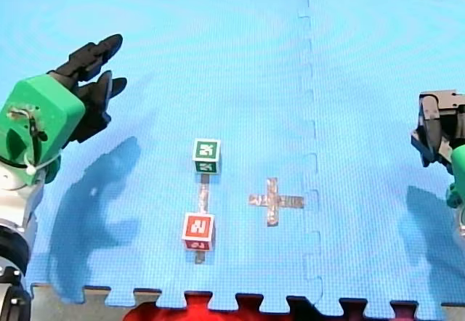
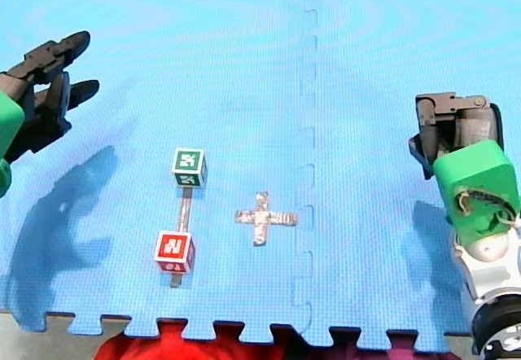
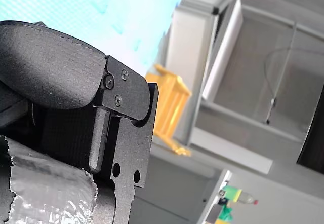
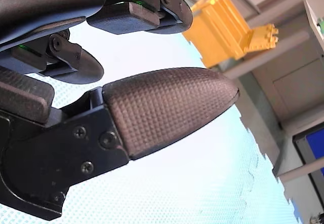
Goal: Stack cube left
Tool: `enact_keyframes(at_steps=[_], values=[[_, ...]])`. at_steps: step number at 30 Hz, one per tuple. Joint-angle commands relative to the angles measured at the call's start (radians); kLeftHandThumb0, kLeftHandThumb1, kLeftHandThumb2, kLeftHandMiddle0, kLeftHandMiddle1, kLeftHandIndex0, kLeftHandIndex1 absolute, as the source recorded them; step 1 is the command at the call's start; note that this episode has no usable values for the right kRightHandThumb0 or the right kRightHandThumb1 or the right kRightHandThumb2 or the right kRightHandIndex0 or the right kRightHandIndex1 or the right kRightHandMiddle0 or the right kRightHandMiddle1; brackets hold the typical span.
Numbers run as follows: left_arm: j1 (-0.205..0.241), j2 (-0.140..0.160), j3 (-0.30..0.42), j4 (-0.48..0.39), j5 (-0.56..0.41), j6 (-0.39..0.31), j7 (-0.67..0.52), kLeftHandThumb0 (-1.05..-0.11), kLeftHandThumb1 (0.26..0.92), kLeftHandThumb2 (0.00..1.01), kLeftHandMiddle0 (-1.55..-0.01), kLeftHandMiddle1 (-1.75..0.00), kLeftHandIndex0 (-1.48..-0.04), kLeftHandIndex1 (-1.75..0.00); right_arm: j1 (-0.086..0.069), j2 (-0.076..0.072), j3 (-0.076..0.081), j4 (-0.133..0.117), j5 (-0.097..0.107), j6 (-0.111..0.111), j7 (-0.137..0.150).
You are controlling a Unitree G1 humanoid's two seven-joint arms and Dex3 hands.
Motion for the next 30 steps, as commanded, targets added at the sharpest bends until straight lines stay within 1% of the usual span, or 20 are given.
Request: enact_keyframes(at_steps=[1,7,22,23,24,25,26,27,28,29,30], values=[[-0.005,0.002,0.001,0.0,0.001,0.003,0.001,-1.048,0.921,0.82,-0.54,0.0,-0.33,0.0,-0.004,-0.002,-0.001,-0.001,0.0,0.004,-0.003],[-0.006,0.003,0.0,0.0,0.003,0.003,0.003,-1.048,0.921,0.82,-0.54,0.0,-0.33,0.0,-0.008,-0.001,0.001,0.0,0.0,0.008,-0.004],[-0.013,0.005,-0.005,-0.005,0.005,0.005,0.001,-1.048,0.921,0.83,-0.55,0.0,-0.34,0.0,-0.016,0.004,0.011,0.001,-0.01,0.017,-0.022],[-0.013,0.004,-0.005,-0.005,0.005,0.003,-0.001,-1.048,0.921,0.83,-0.64,-0.05,-0.34,0.0,-0.016,0.004,0.011,0.001,-0.011,0.017,-0.024],[-0.012,0.002,-0.004,-0.004,0.003,0.0,-0.002,-1.048,0.921,0.83,-0.9,-0.24,-0.35,0.0,-0.016,0.004,0.012,0.0,-0.012,0.017,-0.025],[-0.011,0.0,-0.003,-0.003,0.001,-0.002,-0.004,-1.048,0.921,0.83,-0.99,-0.61,-0.37,0.0,-0.016,0.005,0.012,0.0,-0.013,0.017,-0.027],[-0.01,-0.004,0.002,-0.002,-0.005,-0.003,-0.007,-1.048,0.921,0.82,-1.0,-0.93,-0.39,0.0,-0.016,0.005,0.013,-0.001,-0.014,0.017,-0.029],[-0.008,-0.012,0.006,-0.002,-0.01,-0.009,-0.003,-1.048,0.921,0.82,-0.95,-1.41,-0.39,0.0,-0.016,0.005,0.013,-0.001,-0.016,0.017,-0.031],[-0.006,-0.019,0.008,-0.002,-0.011,-0.017,0.007,-1.048,0.921,0.82,-0.94,-1.57,-0.39,0.0,-0.016,0.005,0.013,-0.001,-0.017,0.017,-0.032],[-0.003,-0.025,0.008,-0.003,-0.009,-0.027,0.021,-1.048,0.921,0.82,-0.93,-1.66,-0.4,0.0,-0.016,0.006,0.014,-0.002,-0.018,0.016,-0.034],[0.003,-0.037,0.007,-0.004,-0.003,-0.044,0.054,-1.048,0.921,0.82,-0.91,-1.71,-0.45,-0.03,-0.015,0.006,0.014,-0.002,-0.019,0.016,-0.035]])
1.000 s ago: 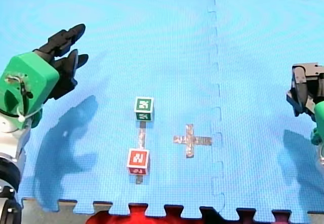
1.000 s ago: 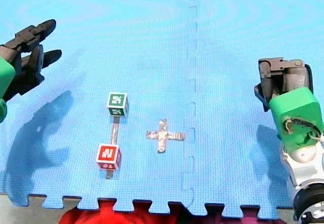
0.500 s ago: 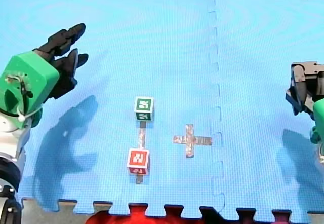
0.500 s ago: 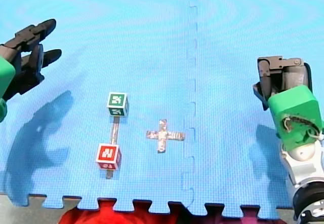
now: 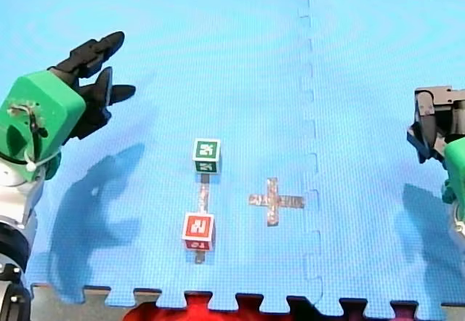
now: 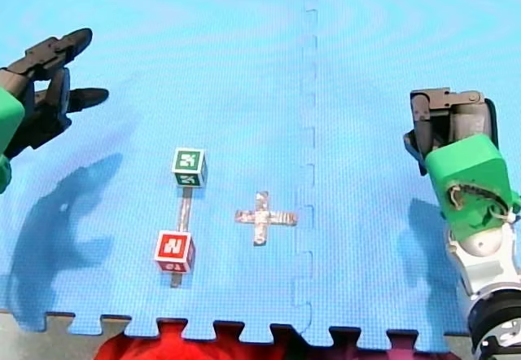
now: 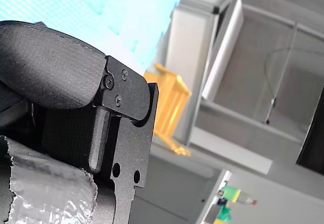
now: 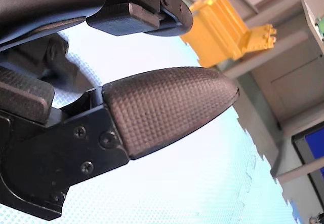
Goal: Stack cube left
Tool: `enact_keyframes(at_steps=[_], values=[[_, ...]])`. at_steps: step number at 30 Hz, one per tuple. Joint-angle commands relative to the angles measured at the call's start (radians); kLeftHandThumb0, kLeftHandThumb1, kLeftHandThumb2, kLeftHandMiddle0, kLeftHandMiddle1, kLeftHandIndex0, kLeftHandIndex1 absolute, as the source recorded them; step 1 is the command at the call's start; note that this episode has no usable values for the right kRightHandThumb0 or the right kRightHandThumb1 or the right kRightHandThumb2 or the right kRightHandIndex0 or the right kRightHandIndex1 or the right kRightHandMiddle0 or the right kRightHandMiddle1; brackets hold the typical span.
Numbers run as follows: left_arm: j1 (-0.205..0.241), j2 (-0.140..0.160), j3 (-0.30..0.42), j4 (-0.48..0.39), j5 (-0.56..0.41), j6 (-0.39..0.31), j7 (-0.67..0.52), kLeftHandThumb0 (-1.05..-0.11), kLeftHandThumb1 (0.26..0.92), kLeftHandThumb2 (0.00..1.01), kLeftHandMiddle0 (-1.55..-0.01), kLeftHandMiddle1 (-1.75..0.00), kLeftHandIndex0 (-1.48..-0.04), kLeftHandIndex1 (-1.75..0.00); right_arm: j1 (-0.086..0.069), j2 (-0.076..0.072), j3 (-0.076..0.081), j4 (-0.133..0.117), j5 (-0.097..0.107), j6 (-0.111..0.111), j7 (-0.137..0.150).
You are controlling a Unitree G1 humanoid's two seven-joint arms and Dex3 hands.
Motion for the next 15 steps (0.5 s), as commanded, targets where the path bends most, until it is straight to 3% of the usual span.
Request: enact_keyframes(at_steps=[1,3,6,15], values=[[0.011,-0.021,0.003,-0.001,0.006,-0.03,0.053,-1.048,0.921,0.81,-0.89,-1.73,-0.53,-0.06,-0.002,-0.002,0.0,-0.001,0.0,0.001,-0.006],[0.019,-0.042,0.017,0.002,-0.011,-0.045,0.064,-1.048,0.921,0.8,-0.88,-1.74,-0.62,-0.09,-0.001,-0.002,0.0,-0.001,0.0,0.001,-0.007],[0.027,-0.056,0.035,0.007,-0.036,-0.051,0.037,-1.048,0.921,0.8,-0.87,-1.75,-0.65,-0.09,0.0,-0.002,0.0,-0.001,0.001,0.0,-0.007],[0.039,-0.05,-0.012,0.007,0.038,-0.088,0.092,-1.048,0.921,0.82,-0.89,-1.75,-0.68,-0.08,0.001,-0.003,-0.002,0.002,0.003,0.002,-0.004]])
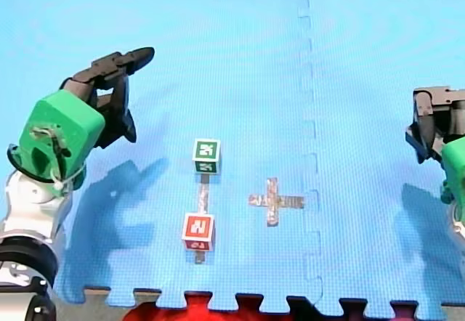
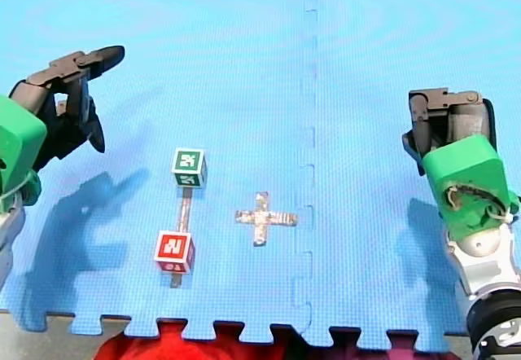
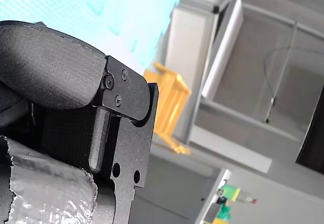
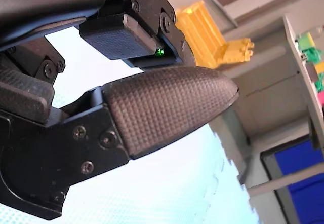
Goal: Stack cube left
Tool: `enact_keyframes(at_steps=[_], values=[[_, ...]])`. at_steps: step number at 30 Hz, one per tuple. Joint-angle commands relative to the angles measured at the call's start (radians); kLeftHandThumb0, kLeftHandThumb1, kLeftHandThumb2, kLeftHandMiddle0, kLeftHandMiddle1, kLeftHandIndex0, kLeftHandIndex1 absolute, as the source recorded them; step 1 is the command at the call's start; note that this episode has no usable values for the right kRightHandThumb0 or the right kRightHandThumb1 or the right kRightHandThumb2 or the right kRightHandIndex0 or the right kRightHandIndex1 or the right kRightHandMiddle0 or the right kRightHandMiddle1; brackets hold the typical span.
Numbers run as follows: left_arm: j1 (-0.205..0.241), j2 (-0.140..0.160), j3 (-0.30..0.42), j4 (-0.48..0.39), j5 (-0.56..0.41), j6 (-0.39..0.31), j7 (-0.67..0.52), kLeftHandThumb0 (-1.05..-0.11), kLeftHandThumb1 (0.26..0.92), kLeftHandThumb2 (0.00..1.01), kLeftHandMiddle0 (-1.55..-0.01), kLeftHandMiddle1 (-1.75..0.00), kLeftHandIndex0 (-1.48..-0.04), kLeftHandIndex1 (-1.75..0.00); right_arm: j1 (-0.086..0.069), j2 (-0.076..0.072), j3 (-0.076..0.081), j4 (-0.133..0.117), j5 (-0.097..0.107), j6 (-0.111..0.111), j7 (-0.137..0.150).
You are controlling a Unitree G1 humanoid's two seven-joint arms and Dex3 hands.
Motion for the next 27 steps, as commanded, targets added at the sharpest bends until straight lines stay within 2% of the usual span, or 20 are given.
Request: enact_keyframes(at_steps=[1,5,6,7,8,9,10,11,13,16,21,24,27], values=[[0.002,0.002,0.001,0.002,-0.002,-0.007,0.0,-1.048,0.921,0.82,-0.89,-1.75,-0.69,-0.08,0.001,-0.004,-0.003,0.002,0.005,0.001,0.001],[0.002,0.001,0.015,0.002,-0.025,-0.01,-0.046,-1.048,0.921,0.82,-0.9,-1.75,-0.72,-0.08,0.001,-0.004,-0.006,0.002,0.008,-0.001,0.006],[0.002,0.005,0.011,0.002,-0.025,-0.011,-0.071,-1.048,0.921,0.79,-0.9,-1.75,-0.72,-0.07,0.001,-0.004,-0.007,0.002,0.008,-0.002,0.007],[0.001,0.011,0.003,0.002,-0.019,-0.015,-0.092,-1.048,0.921,0.64,-0.91,-1.75,-0.71,-0.05,0.002,-0.004,-0.007,0.001,0.008,-0.003,0.007],[0.001,0.017,-0.002,0.001,-0.02,-0.015,-0.136,-1.048,0.921,0.55,-0.91,-1.75,-0.7,-0.04,0.003,-0.004,-0.007,0.0,0.008,-0.004,0.008],[0.0,0.021,0.0,0.001,-0.03,-0.012,-0.185,-1.048,0.909,0.33,-0.9,-1.75,-0.7,-0.02,0.003,-0.004,-0.007,0.0,0.007,-0.004,0.008],[-0.001,0.023,0.011,0.0,-0.054,-0.001,-0.253,-1.048,0.878,0.2,-0.9,-1.75,-0.7,-0.02,0.004,-0.004,-0.007,0.0,0.007,-0.004,0.008],[-0.001,0.024,0.025,-0.001,-0.077,0.01,-0.312,-1.048,0.828,0.1,-0.9,-1.75,-0.7,-0.01,0.004,-0.004,-0.007,-0.001,0.006,-0.004,0.007],[0.004,0.028,0.045,-0.009,-0.115,0.023,-0.39,-1.048,0.742,0.02,-0.9,-1.75,-0.72,-0.02,0.005,-0.003,-0.006,-0.002,0.005,-0.004,0.005],[0.008,0.043,0.045,-0.02,-0.118,0.025,-0.406,-1.048,0.701,0.0,-0.92,-1.75,-0.73,-0.02,0.007,-0.002,-0.005,-0.003,0.003,-0.004,0.002],[0.01,0.068,0.016,-0.032,-0.071,0.048,-0.343,-1.048,0.702,0.0,-0.93,-1.75,-0.71,-0.01,0.01,-0.003,-0.005,-0.003,0.003,-0.004,0.002],[0.007,0.079,0.005,-0.036,-0.057,0.062,-0.33,-1.048,0.713,0.01,-0.93,-1.75,-0.56,0.0,0.01,-0.002,-0.006,-0.002,0.004,-0.003,0.004],[0.006,0.085,0.01,-0.036,-0.065,0.063,-0.344,-1.048,0.718,0.01,-0.93,-1.75,-0.51,0.0,0.011,-0.001,-0.005,-0.001,0.003,-0.002,0.003]])
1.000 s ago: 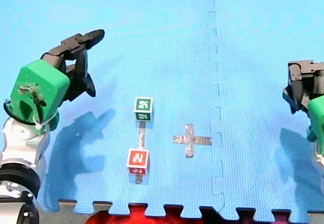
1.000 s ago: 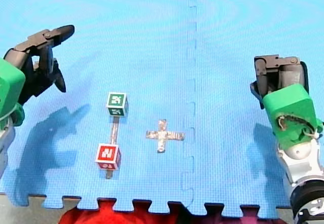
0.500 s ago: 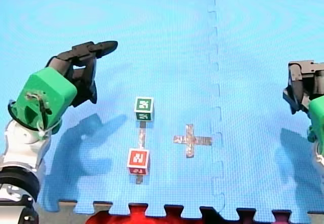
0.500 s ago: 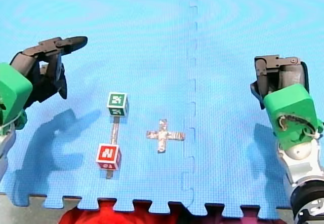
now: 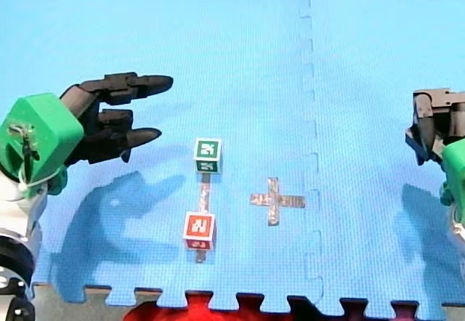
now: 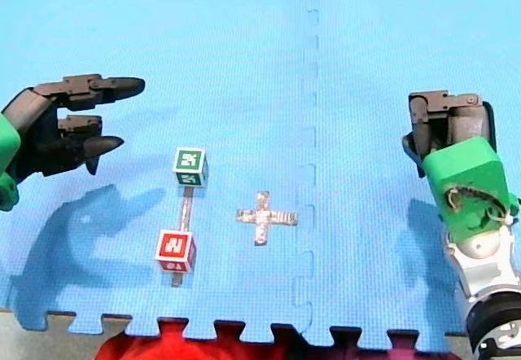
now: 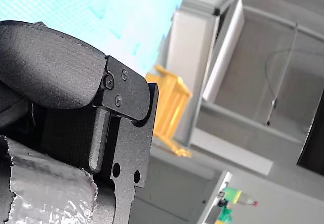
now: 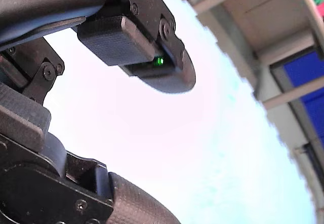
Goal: Stack cube left
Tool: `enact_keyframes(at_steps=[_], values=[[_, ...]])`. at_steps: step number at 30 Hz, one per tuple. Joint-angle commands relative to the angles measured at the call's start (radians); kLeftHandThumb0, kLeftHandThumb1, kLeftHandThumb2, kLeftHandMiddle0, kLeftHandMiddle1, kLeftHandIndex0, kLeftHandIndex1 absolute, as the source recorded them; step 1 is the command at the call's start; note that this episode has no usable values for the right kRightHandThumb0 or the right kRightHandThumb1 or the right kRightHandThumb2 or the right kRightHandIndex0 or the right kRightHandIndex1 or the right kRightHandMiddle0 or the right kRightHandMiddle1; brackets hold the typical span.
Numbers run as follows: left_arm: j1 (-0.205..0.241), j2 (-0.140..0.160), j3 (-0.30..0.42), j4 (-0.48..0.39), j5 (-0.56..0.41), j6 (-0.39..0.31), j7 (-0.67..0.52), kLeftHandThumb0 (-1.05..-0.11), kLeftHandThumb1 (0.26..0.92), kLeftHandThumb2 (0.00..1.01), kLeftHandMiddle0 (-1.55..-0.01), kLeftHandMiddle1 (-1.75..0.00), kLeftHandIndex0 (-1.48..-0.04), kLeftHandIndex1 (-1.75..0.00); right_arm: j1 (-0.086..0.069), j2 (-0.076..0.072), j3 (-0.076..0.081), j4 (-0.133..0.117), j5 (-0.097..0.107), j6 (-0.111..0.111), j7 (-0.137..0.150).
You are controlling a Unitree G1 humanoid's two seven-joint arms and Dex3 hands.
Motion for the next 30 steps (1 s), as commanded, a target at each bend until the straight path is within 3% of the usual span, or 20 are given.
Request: enact_keyframes(at_steps=[1,13,19,24,30], values=[[-0.002,0.008,0.006,-0.002,-0.012,0.004,-0.015,-1.048,0.718,0.01,-0.92,-1.75,-0.5,0.0,0.003,-0.003,-0.001,0.001,0.003,-0.002,-0.002],[0.013,0.005,0.014,-0.006,-0.028,0.001,-0.032,-1.048,0.71,0.0,-0.89,-1.75,-0.43,0.0,0.005,-0.005,-0.004,-0.001,0.006,-0.004,0.001],[0.04,0.037,-0.044,-0.026,0.03,-0.017,-0.067,-1.029,0.719,0.0,-0.88,-1.75,-0.45,-0.01,0.005,-0.006,-0.003,-0.002,0.005,-0.004,0.001],[0.047,0.071,-0.077,-0.034,0.05,-0.026,-0.137,-0.965,0.716,0.0,-0.88,-1.75,-0.61,-0.06,0.004,-0.007,-0.006,-0.005,0.01,-0.008,0.008],[0.057,0.088,-0.102,-0.052,0.075,-0.052,-0.124,-0.944,0.71,0.0,-0.81,-1.75,-0.68,-0.05,0.005,-0.008,-0.007,-0.009,0.011,-0.011,0.011]])
